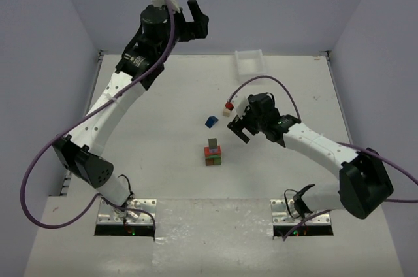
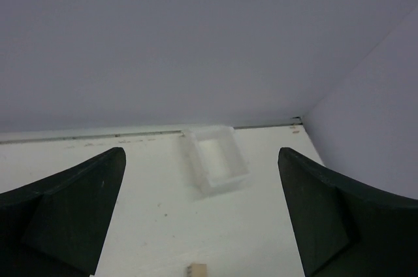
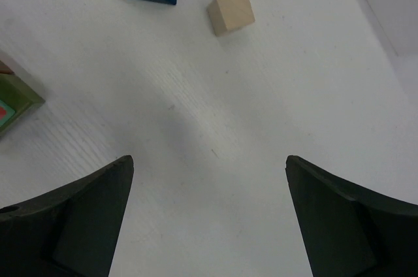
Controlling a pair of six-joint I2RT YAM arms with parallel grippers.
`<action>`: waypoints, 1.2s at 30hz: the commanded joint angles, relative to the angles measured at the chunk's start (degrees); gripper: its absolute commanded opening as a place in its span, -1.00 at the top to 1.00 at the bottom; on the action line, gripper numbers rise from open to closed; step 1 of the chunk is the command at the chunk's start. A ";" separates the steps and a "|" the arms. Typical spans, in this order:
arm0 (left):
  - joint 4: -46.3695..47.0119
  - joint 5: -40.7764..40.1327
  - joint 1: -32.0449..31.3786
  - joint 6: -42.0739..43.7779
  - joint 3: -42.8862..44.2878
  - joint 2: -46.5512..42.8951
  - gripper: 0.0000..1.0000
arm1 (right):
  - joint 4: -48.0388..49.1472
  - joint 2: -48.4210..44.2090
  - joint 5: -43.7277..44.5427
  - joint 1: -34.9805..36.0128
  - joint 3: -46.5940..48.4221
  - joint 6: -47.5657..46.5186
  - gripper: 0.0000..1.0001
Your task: Build the wood block tower
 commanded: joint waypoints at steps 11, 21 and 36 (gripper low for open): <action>7.37 -15.89 2.39 -24.35 -54.27 -31.81 -1.00 | -1.93 24.14 -19.91 -7.59 24.91 -14.93 -0.97; 7.15 -20.28 2.34 -22.98 -67.88 -42.82 -1.00 | -2.13 38.56 -22.04 -8.66 35.14 -17.69 -0.97; 8.16 -22.81 2.39 -22.64 -67.04 -38.73 -1.00 | -0.36 36.91 -25.33 -8.62 32.14 -17.55 0.56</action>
